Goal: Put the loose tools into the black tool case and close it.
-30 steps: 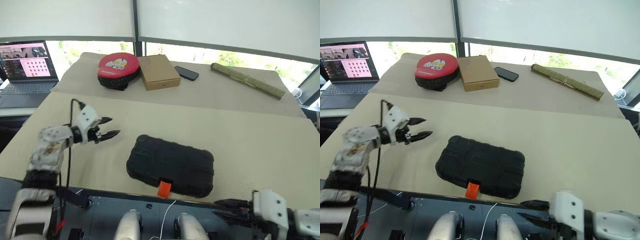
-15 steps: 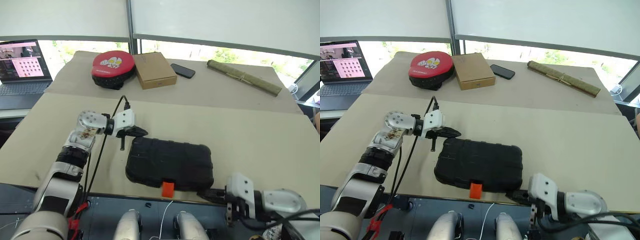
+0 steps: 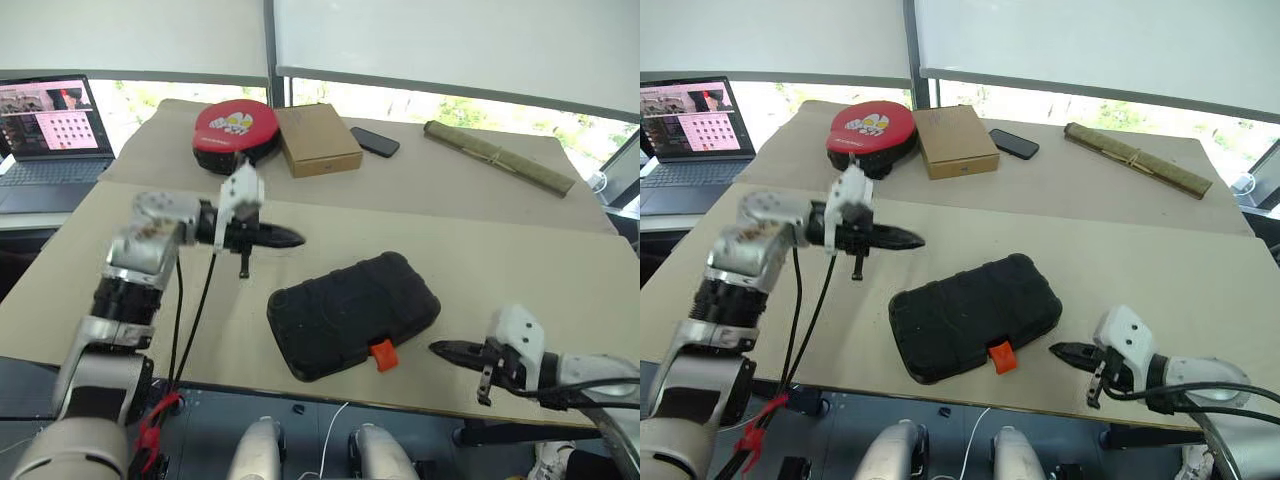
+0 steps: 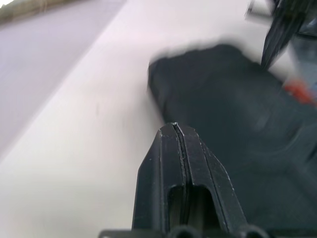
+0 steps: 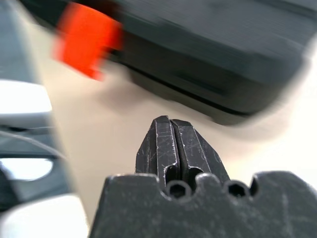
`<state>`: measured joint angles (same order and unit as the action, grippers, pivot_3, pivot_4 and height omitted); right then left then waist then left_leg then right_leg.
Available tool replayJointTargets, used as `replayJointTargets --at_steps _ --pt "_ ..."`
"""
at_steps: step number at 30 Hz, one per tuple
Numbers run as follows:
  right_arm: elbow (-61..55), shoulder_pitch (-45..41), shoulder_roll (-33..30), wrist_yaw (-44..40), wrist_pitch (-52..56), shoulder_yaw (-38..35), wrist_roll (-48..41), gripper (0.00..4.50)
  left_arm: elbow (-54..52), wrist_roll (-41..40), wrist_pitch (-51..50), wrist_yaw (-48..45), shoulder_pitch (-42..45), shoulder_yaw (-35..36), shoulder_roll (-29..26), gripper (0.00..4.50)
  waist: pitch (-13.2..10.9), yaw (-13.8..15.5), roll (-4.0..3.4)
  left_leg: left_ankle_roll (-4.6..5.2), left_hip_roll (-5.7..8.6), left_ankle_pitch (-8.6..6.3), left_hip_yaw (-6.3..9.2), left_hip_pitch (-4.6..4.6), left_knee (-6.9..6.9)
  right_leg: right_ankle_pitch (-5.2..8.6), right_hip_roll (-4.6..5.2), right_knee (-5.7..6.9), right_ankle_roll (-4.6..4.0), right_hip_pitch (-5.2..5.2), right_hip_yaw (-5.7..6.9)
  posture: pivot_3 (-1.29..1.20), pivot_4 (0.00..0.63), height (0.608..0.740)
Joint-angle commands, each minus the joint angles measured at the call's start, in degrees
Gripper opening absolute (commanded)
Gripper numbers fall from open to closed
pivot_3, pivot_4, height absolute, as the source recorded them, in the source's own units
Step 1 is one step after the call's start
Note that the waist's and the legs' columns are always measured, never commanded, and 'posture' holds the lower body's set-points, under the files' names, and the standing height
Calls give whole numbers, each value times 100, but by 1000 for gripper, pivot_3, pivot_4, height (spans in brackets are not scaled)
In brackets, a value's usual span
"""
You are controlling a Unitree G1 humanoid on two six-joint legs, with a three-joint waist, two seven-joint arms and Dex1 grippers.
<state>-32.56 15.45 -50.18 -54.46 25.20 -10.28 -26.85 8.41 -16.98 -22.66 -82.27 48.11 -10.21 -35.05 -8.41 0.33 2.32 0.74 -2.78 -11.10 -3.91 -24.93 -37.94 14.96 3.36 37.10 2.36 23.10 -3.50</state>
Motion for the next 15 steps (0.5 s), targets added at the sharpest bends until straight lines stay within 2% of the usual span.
replayJointTargets --at_steps 1,7,15 --pt "-516 -102 -75 37 314 191 -194 0 -297 485 646 -143 -410 -761 122 33 5 -21 -11 0 0 0 -2 7 0 0 0 0 0 -4 -3 0 150 740" --pt "-889 -517 55 431 836 896 -93 0 526 1380 2044 180 -541 -1450 516 33 4 -13 1 0 -2 3 2 15 0 -2 -9 2 -10 -9 -6 0 150 740" --pt "-784 -822 318 930 1011 1515 234 0 891 1358 2289 162 -518 -1448 705 33 7 16 3 0 0 3 0 27 0 -2 -4 -2 -7 -22 -7 0 150 740"
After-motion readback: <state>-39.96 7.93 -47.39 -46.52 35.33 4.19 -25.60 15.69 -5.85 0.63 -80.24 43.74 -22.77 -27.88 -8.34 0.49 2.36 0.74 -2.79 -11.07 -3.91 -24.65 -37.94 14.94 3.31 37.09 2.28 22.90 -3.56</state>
